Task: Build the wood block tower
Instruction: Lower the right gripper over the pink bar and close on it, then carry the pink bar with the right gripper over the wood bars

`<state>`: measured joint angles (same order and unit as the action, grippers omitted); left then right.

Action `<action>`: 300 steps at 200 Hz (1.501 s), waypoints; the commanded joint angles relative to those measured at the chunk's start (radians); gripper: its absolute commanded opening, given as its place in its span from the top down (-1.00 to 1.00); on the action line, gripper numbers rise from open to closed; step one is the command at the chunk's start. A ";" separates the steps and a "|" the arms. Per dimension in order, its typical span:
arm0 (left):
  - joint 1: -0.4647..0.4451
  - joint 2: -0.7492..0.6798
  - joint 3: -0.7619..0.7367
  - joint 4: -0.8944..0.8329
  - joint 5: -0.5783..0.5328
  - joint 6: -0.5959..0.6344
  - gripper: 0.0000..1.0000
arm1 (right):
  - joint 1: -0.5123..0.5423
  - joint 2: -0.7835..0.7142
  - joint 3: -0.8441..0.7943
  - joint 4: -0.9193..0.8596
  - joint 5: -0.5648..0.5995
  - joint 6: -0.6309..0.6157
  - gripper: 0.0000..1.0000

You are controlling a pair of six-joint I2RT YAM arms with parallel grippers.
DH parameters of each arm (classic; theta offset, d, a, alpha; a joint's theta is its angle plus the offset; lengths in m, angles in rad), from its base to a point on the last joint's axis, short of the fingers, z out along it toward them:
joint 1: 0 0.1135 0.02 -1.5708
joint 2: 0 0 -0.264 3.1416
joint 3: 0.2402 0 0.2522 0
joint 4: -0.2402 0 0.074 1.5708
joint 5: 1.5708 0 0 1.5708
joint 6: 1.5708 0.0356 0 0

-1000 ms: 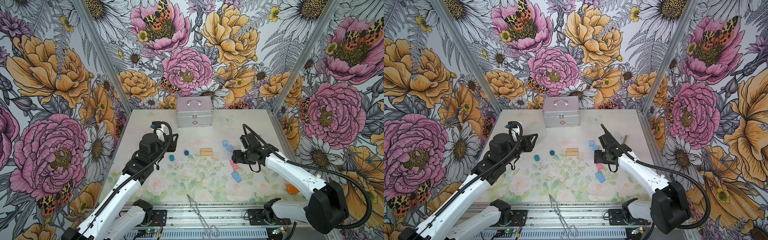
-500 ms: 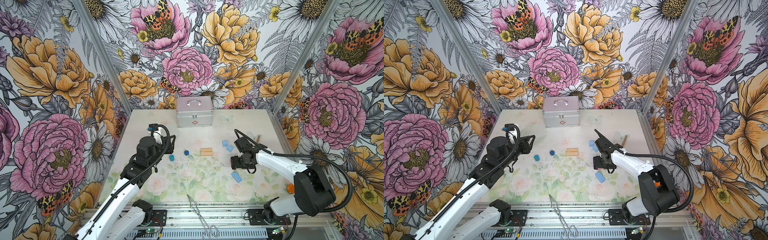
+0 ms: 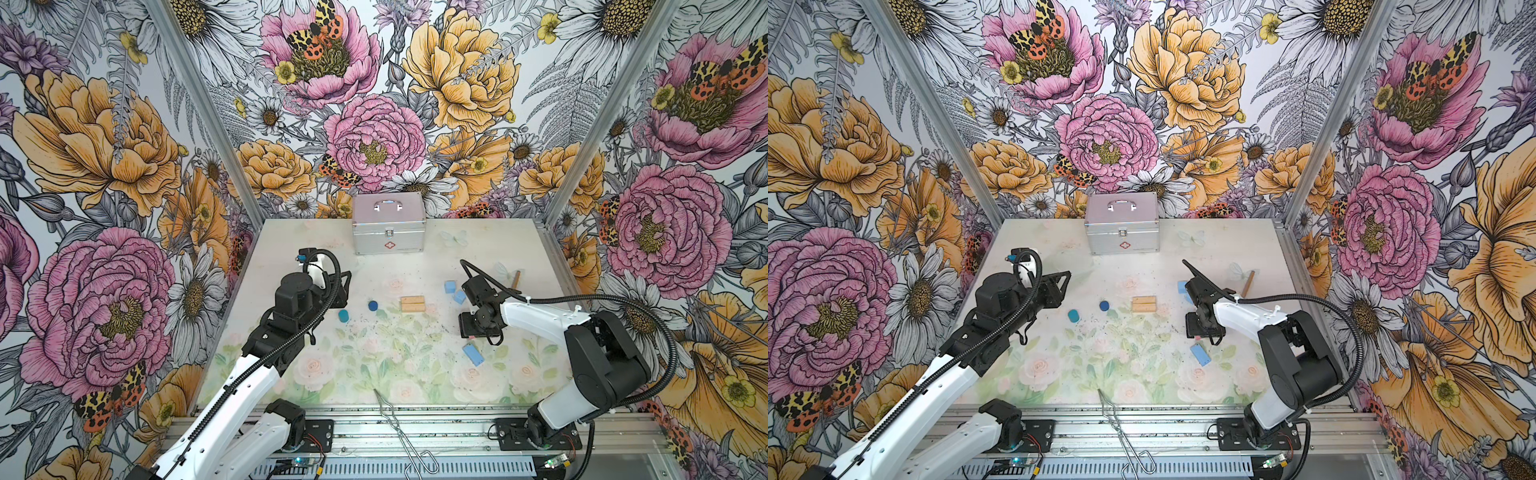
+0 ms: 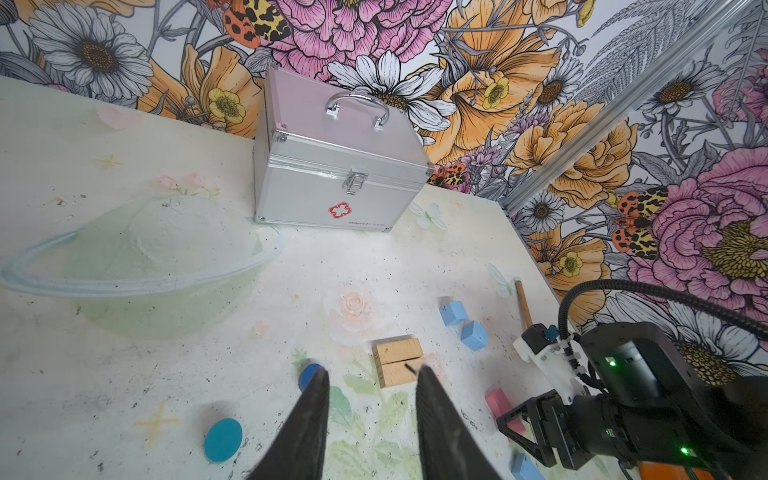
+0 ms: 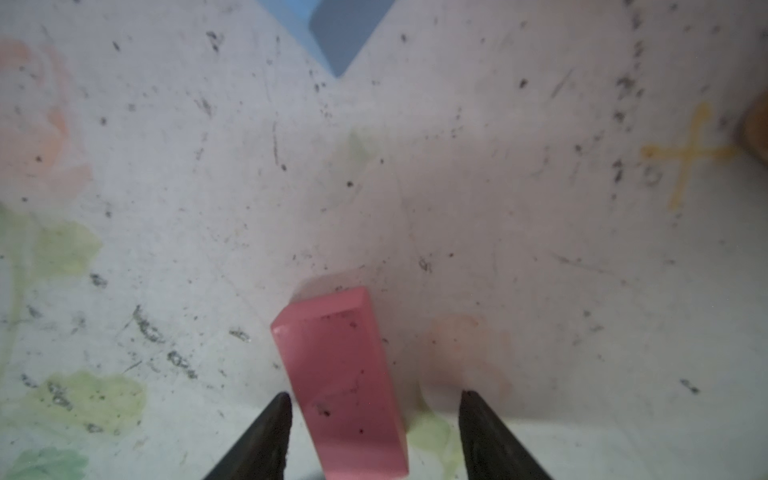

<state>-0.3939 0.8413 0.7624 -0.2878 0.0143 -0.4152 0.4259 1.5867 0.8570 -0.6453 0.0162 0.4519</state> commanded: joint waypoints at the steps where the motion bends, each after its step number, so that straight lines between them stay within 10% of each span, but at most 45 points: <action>1: 0.013 0.005 -0.008 0.021 -0.014 0.012 0.27 | 0.003 0.022 0.015 0.038 0.019 0.001 -0.23; 97: 0.018 0.002 -0.008 0.018 -0.013 0.013 0.27 | 0.013 0.035 0.023 0.046 -0.039 0.051 1.00; 187: 0.020 0.000 -0.023 0.016 -0.009 0.014 0.27 | 0.141 -0.031 0.290 -0.209 0.096 0.113 1.00; 300: 0.034 -0.002 -0.023 0.008 -0.022 0.017 0.27 | 0.296 0.364 0.737 -0.227 0.084 0.160 1.00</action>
<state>-0.3790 0.8482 0.7403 -0.2874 0.0147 -0.4149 0.7048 1.9137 1.5246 -0.8562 0.0780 0.5697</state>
